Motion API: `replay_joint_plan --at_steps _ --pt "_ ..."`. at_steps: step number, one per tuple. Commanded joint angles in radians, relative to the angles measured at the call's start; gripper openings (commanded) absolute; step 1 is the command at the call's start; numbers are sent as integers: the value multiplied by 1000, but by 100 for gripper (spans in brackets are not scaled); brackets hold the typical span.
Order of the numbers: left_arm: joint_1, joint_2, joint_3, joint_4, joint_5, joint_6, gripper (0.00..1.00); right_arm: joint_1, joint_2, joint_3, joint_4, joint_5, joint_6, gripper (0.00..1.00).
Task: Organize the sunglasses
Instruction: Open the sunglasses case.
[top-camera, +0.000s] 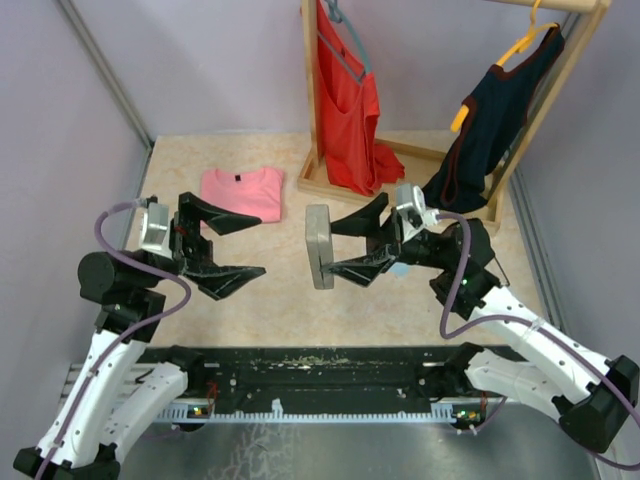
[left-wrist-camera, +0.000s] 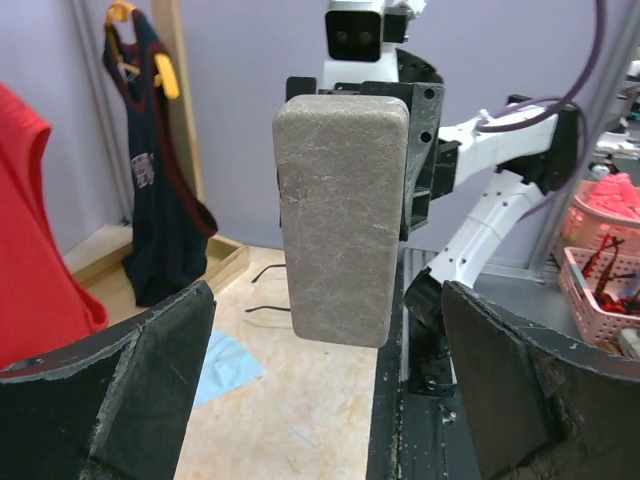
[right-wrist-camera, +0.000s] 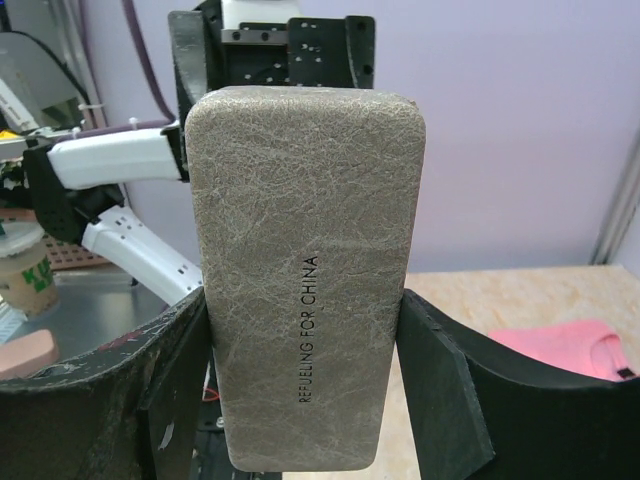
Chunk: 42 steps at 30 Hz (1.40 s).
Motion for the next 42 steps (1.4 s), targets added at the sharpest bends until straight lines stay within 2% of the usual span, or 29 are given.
replay_joint_plan --at_steps 1,10,17,28,42 --pt "3 23 40 144 107 -74 100 48 -5 54 125 -8 -60 0" --pt "3 42 50 175 114 -115 100 160 123 172 110 -3 -153 0" --pt "3 39 41 177 102 -116 100 192 187 211 135 13 -160 0" --pt "3 37 32 170 86 -102 100 253 233 233 117 86 -190 0" --pt "3 37 24 168 94 -106 100 264 254 237 137 124 -185 0"
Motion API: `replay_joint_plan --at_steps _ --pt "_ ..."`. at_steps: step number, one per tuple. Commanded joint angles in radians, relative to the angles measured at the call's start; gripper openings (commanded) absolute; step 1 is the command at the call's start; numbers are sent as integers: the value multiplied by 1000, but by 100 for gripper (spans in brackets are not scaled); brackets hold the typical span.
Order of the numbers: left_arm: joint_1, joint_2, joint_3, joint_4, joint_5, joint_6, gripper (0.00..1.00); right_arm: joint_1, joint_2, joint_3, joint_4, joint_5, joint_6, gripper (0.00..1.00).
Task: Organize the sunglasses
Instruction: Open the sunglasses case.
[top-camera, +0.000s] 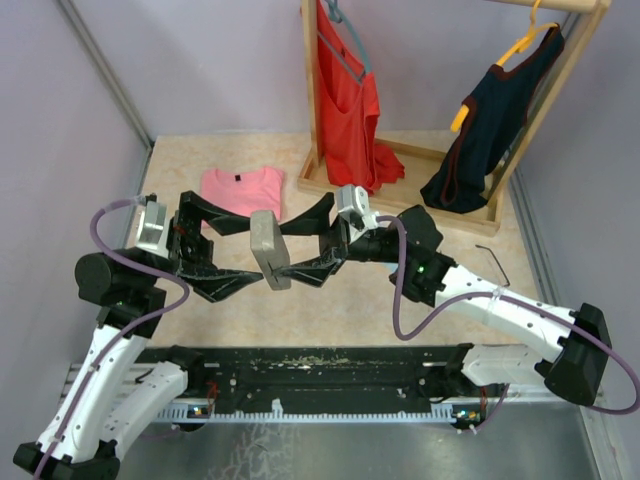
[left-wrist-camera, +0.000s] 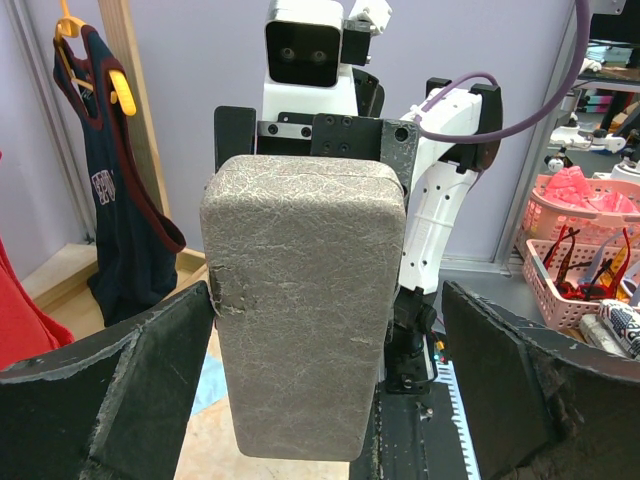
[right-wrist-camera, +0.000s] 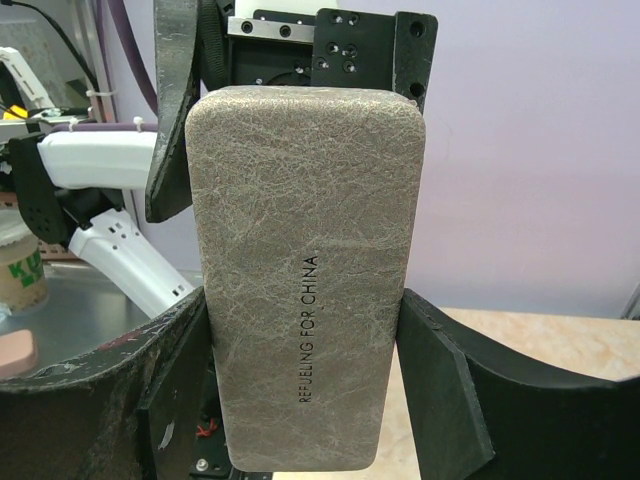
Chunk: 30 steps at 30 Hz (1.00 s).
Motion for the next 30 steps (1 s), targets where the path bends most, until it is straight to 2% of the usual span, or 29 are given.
replay_joint_plan --at_steps 1,12,20,30 --pt "3 -4 -1 28 4 1 100 22 -2 70 87 16 -17 0" --pt "3 -8 -5 27 6 -10 99 27 11 74 114 -1 -8 0" --pt "3 1 -6 41 13 -25 93 27 15 76 125 -5 3 0" --pt "3 4 -4 47 20 -31 75 29 27 85 131 -9 11 0"
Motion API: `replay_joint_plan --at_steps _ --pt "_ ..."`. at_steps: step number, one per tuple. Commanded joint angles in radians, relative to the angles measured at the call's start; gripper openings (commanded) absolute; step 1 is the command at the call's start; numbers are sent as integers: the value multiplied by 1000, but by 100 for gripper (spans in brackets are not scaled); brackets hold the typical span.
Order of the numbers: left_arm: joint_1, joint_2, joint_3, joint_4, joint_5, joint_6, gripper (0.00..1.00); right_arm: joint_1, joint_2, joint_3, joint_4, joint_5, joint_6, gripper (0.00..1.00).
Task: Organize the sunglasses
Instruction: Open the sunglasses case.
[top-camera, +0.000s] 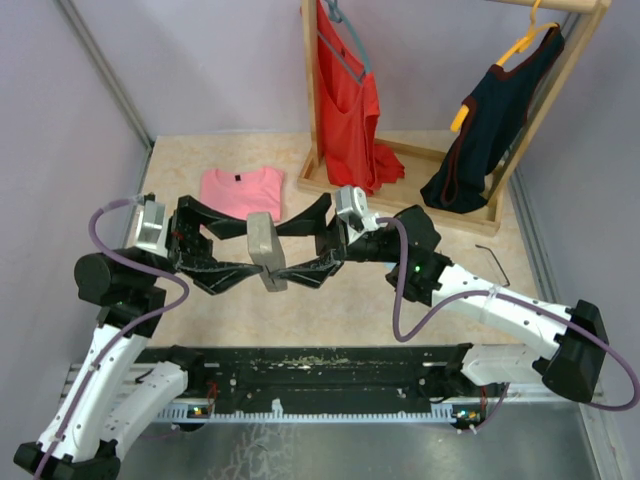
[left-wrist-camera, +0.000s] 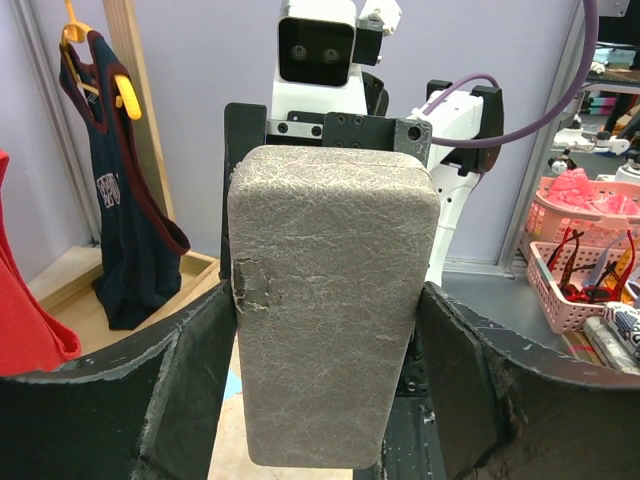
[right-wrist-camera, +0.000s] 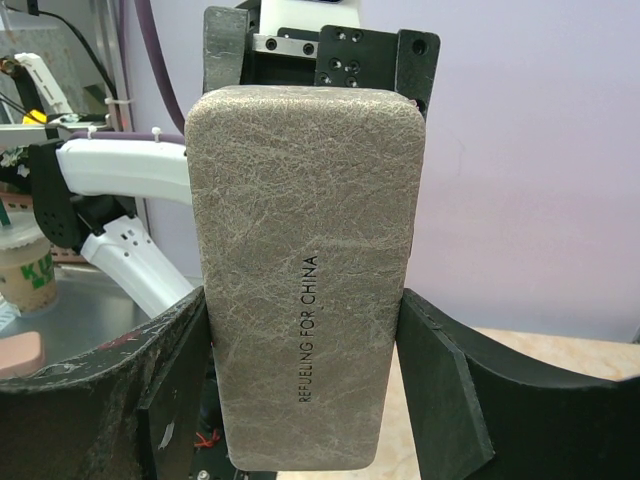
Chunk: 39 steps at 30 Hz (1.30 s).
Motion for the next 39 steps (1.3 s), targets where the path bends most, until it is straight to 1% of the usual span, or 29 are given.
replay_joint_plan --at_steps 1,3,4,5,8,11,13,17,19,21,22,24,28,34,39 --pt "3 1 -3 33 22 -14 74 16 7 73 88 11 5 0" --pt "3 0 -3 33 23 -14 75 16 9 77 83 14 5 0" --pt "3 0 -2 32 21 -14 81 16 10 79 81 15 5 0" --pt "3 0 -3 31 19 -14 85 16 11 81 79 17 5 0" --pt "3 -1 -4 29 19 -14 86 16 12 81 80 20 5 0" --pt "3 0 -5 28 21 -15 84 17 14 82 81 19 6 0" --pt "3 -1 -5 28 22 -14 80 17 13 82 81 20 6 0" --pt "3 0 -2 28 25 -15 66 18 16 88 69 26 7 0" --pt "3 1 0 28 25 -16 57 19 18 90 66 31 6 0" --pt "3 1 6 25 25 -12 44 20 15 88 61 51 6 0" --pt "3 1 10 1 18 4 38 19 12 85 55 71 4 0" --pt "3 -8 33 -98 -24 66 32 19 1 80 29 121 -6 0" --pt "3 -33 78 -268 -131 186 24 19 -21 74 -33 242 -29 0" --pt "3 -31 127 -414 -249 286 15 19 -39 77 -94 414 -48 0" --pt "3 -26 165 -521 -363 348 15 20 -50 85 -159 557 -50 0"
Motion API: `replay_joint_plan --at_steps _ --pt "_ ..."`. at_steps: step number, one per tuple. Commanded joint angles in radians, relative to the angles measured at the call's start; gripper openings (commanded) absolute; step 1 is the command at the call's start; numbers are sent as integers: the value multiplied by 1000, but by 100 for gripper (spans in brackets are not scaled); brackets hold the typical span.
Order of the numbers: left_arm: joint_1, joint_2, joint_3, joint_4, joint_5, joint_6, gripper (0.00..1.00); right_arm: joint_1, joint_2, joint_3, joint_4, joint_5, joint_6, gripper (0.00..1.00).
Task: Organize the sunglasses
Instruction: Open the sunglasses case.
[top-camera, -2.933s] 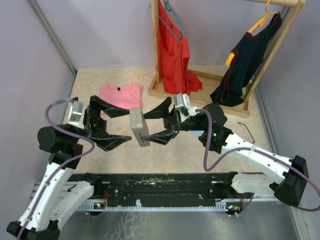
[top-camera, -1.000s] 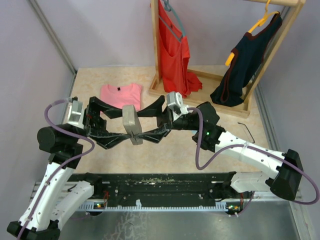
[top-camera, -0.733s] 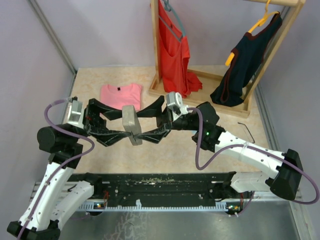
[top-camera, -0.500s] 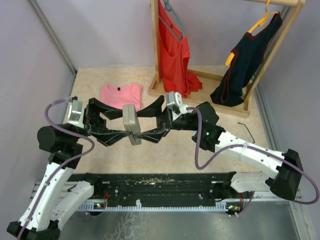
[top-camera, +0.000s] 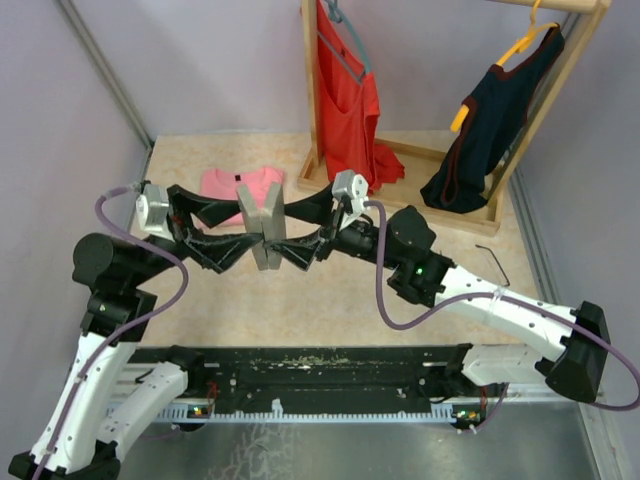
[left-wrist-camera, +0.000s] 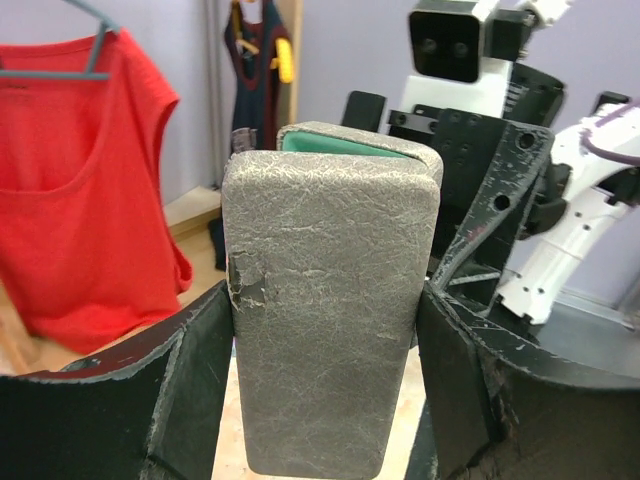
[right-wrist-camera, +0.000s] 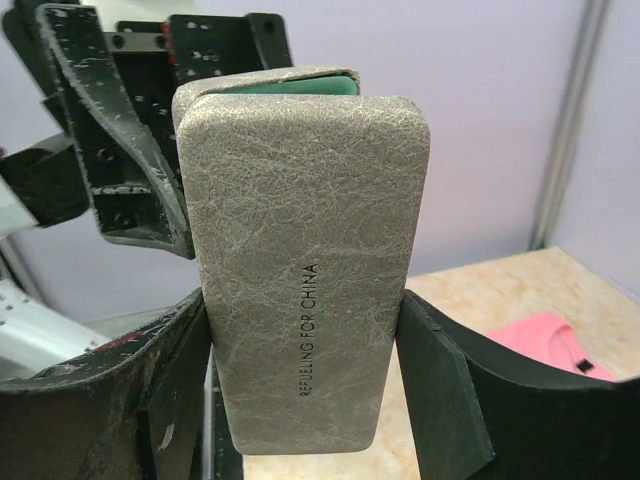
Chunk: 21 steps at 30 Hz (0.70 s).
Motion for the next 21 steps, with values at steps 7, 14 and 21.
replay_joint_plan --at_steps 7,14,21 --pt "3 -6 78 -175 -230 129 19 2 1 138 -164 450 -38 0" --pt "3 -13 82 -205 -262 134 27 7 10 151 -201 606 -52 0" --pt "3 -26 76 -237 -305 132 39 21 22 169 -258 750 -51 0"
